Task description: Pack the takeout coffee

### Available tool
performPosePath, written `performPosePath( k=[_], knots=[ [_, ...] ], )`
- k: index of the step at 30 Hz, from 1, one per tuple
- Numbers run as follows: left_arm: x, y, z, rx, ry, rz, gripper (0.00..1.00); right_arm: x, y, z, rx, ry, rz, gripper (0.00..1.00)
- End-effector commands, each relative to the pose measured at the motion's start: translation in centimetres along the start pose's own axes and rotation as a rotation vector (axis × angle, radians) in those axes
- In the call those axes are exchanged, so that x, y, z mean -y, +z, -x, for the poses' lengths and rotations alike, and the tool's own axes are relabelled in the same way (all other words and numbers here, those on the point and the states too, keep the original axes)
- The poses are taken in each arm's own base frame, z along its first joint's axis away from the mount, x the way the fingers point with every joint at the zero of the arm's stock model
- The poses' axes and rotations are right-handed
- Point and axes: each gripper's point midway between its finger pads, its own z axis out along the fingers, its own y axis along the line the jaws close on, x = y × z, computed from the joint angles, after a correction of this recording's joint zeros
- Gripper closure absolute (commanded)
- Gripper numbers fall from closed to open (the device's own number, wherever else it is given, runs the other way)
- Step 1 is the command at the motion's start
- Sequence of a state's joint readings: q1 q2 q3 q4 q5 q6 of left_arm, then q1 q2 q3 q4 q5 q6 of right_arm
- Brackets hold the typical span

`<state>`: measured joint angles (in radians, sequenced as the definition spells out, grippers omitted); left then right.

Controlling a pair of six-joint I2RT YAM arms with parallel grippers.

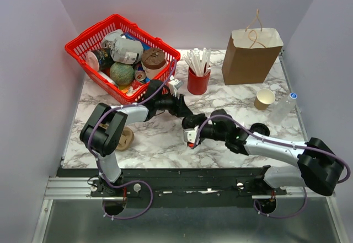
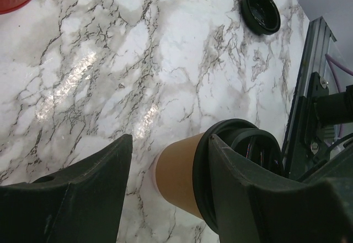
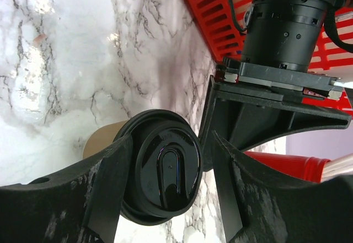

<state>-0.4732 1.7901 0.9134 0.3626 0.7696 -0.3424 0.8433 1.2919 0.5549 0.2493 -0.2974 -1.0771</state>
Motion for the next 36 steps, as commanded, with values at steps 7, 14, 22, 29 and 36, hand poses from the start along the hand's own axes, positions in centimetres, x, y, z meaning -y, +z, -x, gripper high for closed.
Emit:
performPosePath(
  k=[7,14,22,29,36],
  knots=[
    [-3.1,-1.9,-7.2,-0.177,-0.138,0.116,0.36,-13.2,-3.7,-11.6,-0.502,-0.09,0.334,0.3],
    [-2.3,-2.5,-3.4,-0.127,-0.069,0.105,0.34,-10.0,-3.5,-10.1,-0.49,0.036,0.194,0.31],
    [-1.7,-2.8,0.4,-0.076,-0.006,0.098,0.29,-7.4,-3.0,-8.5,-0.493,0.202,0.174,0.28],
    [-1.3,-3.3,3.3,-0.02,0.014,0.104,0.27,-4.7,-3.2,-7.7,-0.492,0.282,0.115,0.28],
    [-0.3,-3.8,5.9,0.015,0.025,0.099,0.25,-2.9,-3.1,-6.5,-0.478,0.35,0.094,0.28]
  ],
)
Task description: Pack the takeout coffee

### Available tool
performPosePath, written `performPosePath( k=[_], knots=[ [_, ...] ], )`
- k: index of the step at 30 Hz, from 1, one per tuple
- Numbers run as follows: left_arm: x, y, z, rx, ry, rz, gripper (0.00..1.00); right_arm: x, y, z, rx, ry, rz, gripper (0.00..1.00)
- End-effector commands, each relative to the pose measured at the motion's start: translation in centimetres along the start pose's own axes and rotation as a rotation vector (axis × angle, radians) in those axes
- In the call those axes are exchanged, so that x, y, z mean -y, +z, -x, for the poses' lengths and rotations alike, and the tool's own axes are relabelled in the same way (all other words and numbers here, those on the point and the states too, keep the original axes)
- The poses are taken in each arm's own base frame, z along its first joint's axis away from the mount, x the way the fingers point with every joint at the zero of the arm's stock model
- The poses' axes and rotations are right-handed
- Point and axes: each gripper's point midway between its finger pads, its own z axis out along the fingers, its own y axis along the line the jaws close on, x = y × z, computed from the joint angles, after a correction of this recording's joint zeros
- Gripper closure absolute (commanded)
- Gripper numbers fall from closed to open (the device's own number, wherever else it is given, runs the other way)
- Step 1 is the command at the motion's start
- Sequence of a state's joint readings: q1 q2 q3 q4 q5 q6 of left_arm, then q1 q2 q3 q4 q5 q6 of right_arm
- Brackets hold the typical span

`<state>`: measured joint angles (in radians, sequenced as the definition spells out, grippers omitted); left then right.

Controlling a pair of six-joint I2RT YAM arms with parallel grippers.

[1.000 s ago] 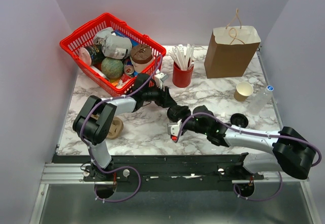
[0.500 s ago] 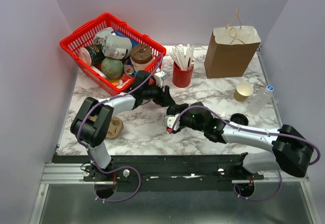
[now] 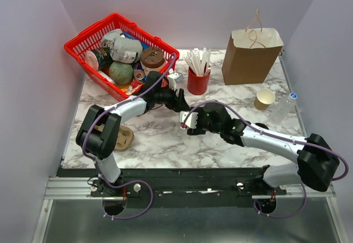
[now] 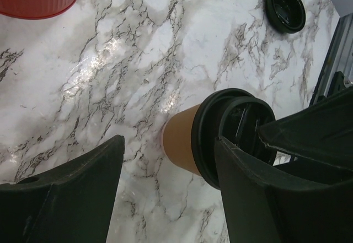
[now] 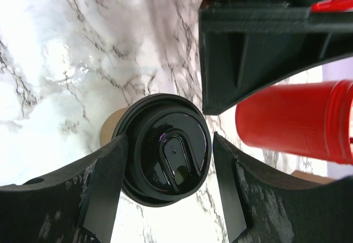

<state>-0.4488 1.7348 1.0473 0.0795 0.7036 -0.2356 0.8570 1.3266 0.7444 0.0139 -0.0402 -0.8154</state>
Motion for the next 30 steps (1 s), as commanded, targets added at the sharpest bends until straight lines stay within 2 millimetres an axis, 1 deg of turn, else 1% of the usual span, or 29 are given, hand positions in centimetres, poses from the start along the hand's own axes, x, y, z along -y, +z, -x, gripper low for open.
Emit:
performPosePath(
  k=[1,6,7,8,10,11,13,14,16,17,19,21,22,23,26,30],
  knots=[
    [0.2,-2.2,3.3,0.056,-0.015,-0.003,0.25,-3.9,-1.1,-6.1,-0.254,0.063,0.138,0.28],
    [1.1,-2.5,3.6,0.064,-0.037,-0.04,0.24,-3.2,-1.3,-5.6,-0.248,0.108,0.131,0.28],
    [1.4,-2.5,3.4,0.059,-0.037,-0.053,0.24,-2.6,-1.5,-5.6,-0.248,0.127,0.122,0.28],
    [1.5,-2.5,3.4,0.06,-0.035,-0.058,0.24,-2.5,-1.5,-4.9,-0.221,0.144,0.135,0.28],
    [1.7,-2.6,3.1,0.05,-0.04,-0.067,0.23,-2.5,-1.8,-5.0,-0.228,0.193,0.153,0.28],
    [1.8,-2.7,3.0,0.047,-0.042,-0.069,0.23,-2.6,-1.7,-4.5,-0.21,0.213,0.178,0.28],
    [1.9,-2.8,2.3,0.038,-0.049,-0.072,0.23,-3.0,-1.8,-4.6,-0.223,0.251,0.205,0.28],
    [2.2,-3.0,2.4,0.04,-0.049,-0.079,0.23,-3.3,-1.4,-5.0,-0.237,0.269,0.22,0.28],
    [2.3,-3.1,2.1,0.034,-0.05,-0.082,0.23,-2.9,-1.2,-4.8,-0.242,0.299,0.229,0.28],
    [2.6,-3.3,1.9,0.03,-0.041,-0.093,0.23,-2.5,-1.2,-5.0,-0.247,0.312,0.22,0.28],
    [2.7,-3.5,1.7,0.022,-0.011,-0.096,0.23,-1.3,-1.0,-4.9,-0.25,0.344,0.187,0.28],
    [3.0,-3.8,0.9,-0.008,-0.005,-0.109,0.23,-0.7,-1.2,-4.5,-0.243,0.376,0.181,0.28],
    [3.0,-3.9,0.7,-0.016,-0.001,-0.114,0.23,0.1,-1.2,-4.1,-0.23,0.387,0.172,0.28],
    [3.2,-4.0,0.2,-0.029,0.02,-0.123,0.23,0.1,-1.4,-3.6,-0.208,0.396,0.188,0.28],
    [3.1,-4.0,-0.7,-0.06,0.025,-0.135,0.23,0.0,-1.7,-3.0,-0.191,0.398,0.218,0.28],
    [2.7,-3.5,-1.2,-0.095,0.009,-0.149,0.23,-0.5,-2.2,-2.6,-0.177,0.419,0.255,0.27]
  ],
)
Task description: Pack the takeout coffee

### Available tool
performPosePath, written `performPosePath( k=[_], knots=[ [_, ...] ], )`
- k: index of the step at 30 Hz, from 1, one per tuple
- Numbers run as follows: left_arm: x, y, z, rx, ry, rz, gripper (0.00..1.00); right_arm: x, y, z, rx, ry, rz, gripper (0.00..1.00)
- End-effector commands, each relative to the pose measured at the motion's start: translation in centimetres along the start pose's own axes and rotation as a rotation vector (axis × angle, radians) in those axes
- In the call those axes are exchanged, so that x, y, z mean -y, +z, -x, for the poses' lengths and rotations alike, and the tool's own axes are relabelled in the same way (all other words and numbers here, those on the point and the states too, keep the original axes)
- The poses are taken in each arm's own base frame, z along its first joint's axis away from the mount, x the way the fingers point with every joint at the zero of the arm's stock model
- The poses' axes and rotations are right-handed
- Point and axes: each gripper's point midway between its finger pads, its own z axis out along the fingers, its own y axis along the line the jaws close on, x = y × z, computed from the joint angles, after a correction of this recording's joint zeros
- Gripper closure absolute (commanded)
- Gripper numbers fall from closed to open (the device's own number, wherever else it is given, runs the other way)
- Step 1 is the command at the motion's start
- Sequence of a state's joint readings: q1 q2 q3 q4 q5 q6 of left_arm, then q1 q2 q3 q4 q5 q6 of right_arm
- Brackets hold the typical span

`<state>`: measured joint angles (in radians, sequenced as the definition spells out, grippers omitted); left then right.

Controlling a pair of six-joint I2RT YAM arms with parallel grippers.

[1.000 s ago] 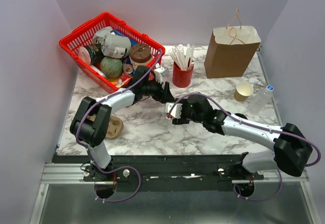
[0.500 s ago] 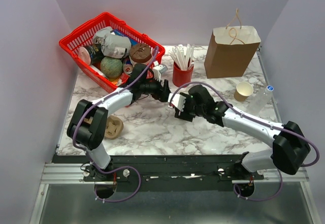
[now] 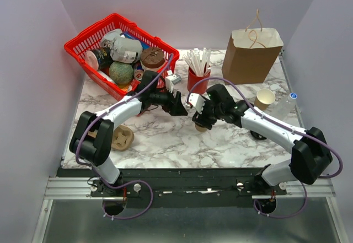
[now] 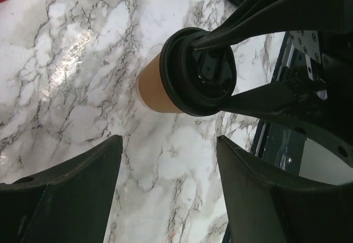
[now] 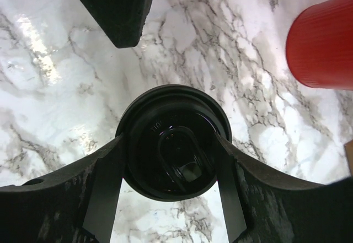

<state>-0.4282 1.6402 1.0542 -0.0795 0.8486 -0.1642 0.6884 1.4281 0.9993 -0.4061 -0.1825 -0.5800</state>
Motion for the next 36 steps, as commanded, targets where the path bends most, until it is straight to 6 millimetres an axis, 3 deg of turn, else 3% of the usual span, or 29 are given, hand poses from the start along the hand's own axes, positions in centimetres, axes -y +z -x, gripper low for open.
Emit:
performPosePath(
  k=[1,6,11,20,30,36],
  knots=[
    [-0.7,-0.5,-1.0,-0.046,-0.019,-0.035,0.23,-1.5,-0.6,0.1,-0.006,0.044,0.088,0.28],
    [-0.4,0.7,-0.7,-0.037,-0.031,-0.093,0.23,-0.8,-1.2,1.1,0.013,0.112,0.092,0.27],
    [1.2,1.7,-1.0,-0.051,-0.009,-0.176,0.21,-0.2,-1.5,1.7,0.026,0.114,0.082,0.27],
    [1.2,3.0,-2.1,-0.072,-0.014,-0.186,0.2,-1.5,-0.4,-0.8,-0.008,0.088,0.1,0.27],
    [2.0,5.2,-2.6,-0.091,-0.024,-0.212,0.2,-1.3,0.0,-1.0,0.008,0.09,0.077,0.27],
    [1.4,6.1,-3.5,-0.11,-0.055,-0.179,0.2,-1.4,0.0,-1.1,0.008,0.088,0.077,0.27]
  ],
)
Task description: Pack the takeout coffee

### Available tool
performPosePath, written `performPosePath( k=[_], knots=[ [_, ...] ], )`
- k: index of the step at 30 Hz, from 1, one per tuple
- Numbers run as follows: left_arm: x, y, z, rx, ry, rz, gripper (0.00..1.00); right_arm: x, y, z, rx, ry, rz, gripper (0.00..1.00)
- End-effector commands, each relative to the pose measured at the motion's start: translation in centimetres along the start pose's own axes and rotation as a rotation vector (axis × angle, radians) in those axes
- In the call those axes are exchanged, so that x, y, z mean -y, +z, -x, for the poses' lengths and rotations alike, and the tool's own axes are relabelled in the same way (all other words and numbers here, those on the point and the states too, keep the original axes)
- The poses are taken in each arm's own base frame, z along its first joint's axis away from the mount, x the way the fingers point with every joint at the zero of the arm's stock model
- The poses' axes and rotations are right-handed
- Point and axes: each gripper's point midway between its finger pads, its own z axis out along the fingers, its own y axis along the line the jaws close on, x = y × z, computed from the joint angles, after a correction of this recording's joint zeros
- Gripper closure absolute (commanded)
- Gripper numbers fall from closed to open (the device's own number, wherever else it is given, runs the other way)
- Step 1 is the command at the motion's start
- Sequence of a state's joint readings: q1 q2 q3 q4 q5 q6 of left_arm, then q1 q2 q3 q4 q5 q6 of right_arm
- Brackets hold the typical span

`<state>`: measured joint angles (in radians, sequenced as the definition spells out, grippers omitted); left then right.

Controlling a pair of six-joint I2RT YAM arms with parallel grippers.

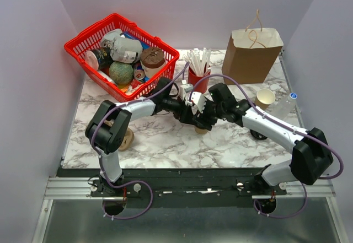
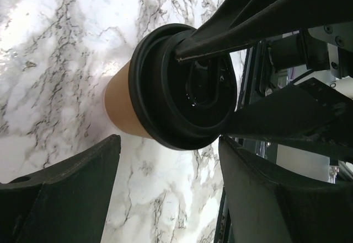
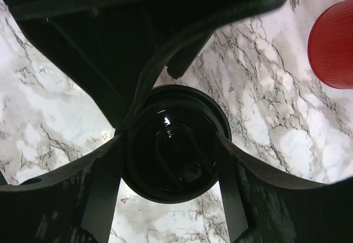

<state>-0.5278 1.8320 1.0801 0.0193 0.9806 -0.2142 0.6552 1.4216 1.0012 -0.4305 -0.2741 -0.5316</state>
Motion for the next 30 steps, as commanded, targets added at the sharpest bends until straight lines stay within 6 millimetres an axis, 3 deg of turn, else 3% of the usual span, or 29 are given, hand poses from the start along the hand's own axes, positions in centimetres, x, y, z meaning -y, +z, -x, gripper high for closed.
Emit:
performPosePath(
  k=[1,8,17,21,23,27,30],
  knots=[
    [-0.9,0.8,0.5,0.007,0.005,0.022,0.21,-0.5,0.2,-1.1,-0.018,0.012,0.01,0.27],
    [-1.4,1.7,-1.3,-0.056,0.012,0.059,0.21,-0.1,-0.6,-0.6,-0.003,0.046,-0.032,0.27],
    [-1.4,2.4,-1.7,-0.088,0.016,0.059,0.22,-0.1,-2.1,1.7,0.051,0.076,-0.018,0.26],
    [-1.5,2.2,-1.7,-0.091,0.02,0.061,0.22,0.3,-3.8,2.5,0.082,0.116,-0.002,0.26],
    [-1.4,2.3,-1.7,-0.092,0.02,0.058,0.22,1.1,-5.2,2.3,0.088,0.187,0.003,0.26],
    [-1.5,2.4,-1.8,-0.096,0.013,0.051,0.23,0.7,-6.6,1.4,0.099,0.35,0.123,0.26],
    [-1.4,2.5,-1.7,-0.097,0.016,0.043,0.23,1.2,-6.4,0.3,0.086,0.483,0.177,0.26]
  ],
)
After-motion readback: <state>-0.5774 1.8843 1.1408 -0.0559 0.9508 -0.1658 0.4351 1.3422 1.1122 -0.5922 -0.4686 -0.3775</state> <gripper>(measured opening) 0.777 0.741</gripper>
